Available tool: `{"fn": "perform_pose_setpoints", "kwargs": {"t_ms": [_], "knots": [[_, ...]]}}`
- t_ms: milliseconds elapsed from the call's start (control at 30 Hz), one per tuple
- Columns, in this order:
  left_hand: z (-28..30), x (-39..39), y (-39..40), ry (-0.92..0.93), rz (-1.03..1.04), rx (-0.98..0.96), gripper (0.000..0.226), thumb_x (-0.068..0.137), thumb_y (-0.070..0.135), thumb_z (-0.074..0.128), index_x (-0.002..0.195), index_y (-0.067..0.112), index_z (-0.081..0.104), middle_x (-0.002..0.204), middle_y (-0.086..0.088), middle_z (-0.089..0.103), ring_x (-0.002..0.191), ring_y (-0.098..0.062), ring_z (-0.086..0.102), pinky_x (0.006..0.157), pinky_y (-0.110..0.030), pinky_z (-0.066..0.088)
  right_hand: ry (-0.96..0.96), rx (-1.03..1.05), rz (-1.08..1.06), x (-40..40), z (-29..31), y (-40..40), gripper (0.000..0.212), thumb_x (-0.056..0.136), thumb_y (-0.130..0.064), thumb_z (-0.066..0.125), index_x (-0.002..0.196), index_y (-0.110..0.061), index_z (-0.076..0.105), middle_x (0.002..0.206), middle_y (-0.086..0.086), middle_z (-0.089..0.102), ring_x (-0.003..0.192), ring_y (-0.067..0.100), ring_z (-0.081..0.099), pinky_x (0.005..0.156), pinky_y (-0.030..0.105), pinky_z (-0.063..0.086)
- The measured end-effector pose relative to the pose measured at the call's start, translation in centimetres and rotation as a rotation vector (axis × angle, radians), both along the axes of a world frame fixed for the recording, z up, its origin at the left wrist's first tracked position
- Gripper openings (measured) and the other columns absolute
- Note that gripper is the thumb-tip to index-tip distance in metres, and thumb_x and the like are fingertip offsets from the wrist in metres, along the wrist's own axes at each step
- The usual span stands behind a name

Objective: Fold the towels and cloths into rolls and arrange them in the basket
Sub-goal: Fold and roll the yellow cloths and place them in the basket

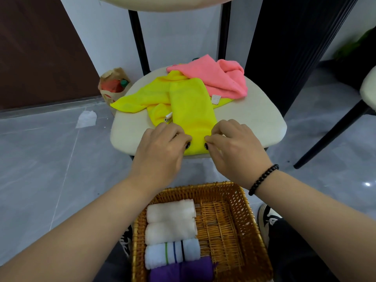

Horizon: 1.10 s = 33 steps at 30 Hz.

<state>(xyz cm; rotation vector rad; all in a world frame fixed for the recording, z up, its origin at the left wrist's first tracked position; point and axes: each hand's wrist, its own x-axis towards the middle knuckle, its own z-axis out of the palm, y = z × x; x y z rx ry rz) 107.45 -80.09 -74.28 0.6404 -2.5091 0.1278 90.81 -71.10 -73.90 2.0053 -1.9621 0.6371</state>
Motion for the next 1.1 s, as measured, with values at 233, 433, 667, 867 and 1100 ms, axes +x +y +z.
{"fn": "perform_pose_setpoints", "kwargs": {"t_ms": [233,433,667,867,1100], "knots": [[-0.3,0.6,-0.1,-0.110,-0.012,0.070,0.041,0.079,0.027,0.059,0.115,0.010,0.066,0.107,-0.005,0.063,0.099,-0.027,0.052,0.069,-0.039,0.043,-0.058,0.115,0.032,-0.9,0.0,0.1,0.029,0.079,-0.026,0.060,0.097,-0.008,0.073,0.092,0.008,0.062,0.080,0.030,0.060,0.066,0.038,0.045],[-0.1,0.5,-0.6,-0.083,0.009,0.128,0.038,0.079,0.026,0.053,0.113,0.013,0.066,0.104,-0.003,0.064,0.097,-0.023,0.049,0.069,-0.034,0.035,-0.094,0.179,0.042,-1.1,0.0,-0.3,0.028,0.074,-0.016,0.075,0.099,-0.007,0.067,0.096,0.010,0.060,0.082,0.033,0.057,0.067,0.040,0.045],[0.2,0.5,-0.1,-0.013,0.034,0.311,0.034,0.085,0.024,0.052,0.115,0.011,0.059,0.102,-0.004,0.061,0.095,-0.027,0.050,0.077,-0.041,0.037,-0.160,0.241,0.006,-1.4,1.1,-0.4,0.034,0.094,-0.027,0.055,0.125,-0.014,0.058,0.116,0.006,0.054,0.109,0.025,0.046,0.089,0.037,0.036],[0.3,0.0,0.0,0.022,0.071,0.457,0.033,0.090,0.032,0.039,0.115,0.017,0.054,0.085,0.012,0.038,0.083,-0.014,0.033,0.075,-0.036,0.028,-0.281,0.403,-0.043,-1.1,1.3,-0.6,0.034,0.101,-0.031,0.038,0.129,-0.017,0.052,0.115,0.003,0.049,0.113,0.024,0.039,0.097,0.040,0.032],[0.3,-0.5,0.3,0.123,0.137,0.606,0.016,0.097,0.027,0.051,0.108,0.016,0.050,0.068,0.013,0.036,0.061,-0.007,0.037,0.059,-0.029,0.024,-0.339,0.247,-0.074,-0.5,0.7,-1.0,0.028,0.097,-0.035,0.047,0.115,-0.016,0.057,0.103,0.005,0.057,0.098,0.025,0.051,0.085,0.045,0.043]]}}
